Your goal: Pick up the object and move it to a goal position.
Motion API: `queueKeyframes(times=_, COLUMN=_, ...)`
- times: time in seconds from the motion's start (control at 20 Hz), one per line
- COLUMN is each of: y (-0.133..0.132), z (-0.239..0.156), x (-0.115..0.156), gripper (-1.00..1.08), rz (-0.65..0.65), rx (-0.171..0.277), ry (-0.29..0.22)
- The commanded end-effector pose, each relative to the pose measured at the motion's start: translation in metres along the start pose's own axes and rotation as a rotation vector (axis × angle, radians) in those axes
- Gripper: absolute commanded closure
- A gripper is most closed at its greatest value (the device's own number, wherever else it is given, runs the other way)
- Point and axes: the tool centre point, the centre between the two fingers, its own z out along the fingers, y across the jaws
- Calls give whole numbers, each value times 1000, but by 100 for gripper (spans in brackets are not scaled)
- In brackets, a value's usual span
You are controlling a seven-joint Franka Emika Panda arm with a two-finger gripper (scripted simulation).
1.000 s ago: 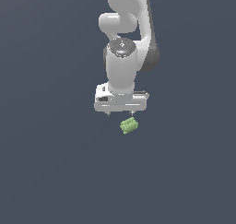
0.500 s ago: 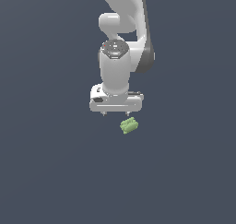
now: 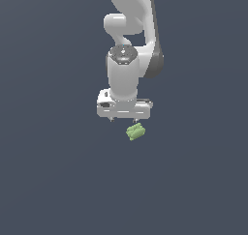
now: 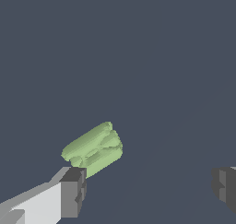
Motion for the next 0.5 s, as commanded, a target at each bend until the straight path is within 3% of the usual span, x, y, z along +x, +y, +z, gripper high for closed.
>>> queueKeyframes(times=0.0, y=-3, z=4, x=-1, gripper=-92, rz=41, rx=2, ry=-1)
queueKeyframes(times=0.45, y=-18, z=22, x=-6, gripper=-92, rz=257, rx=7, ry=-7)
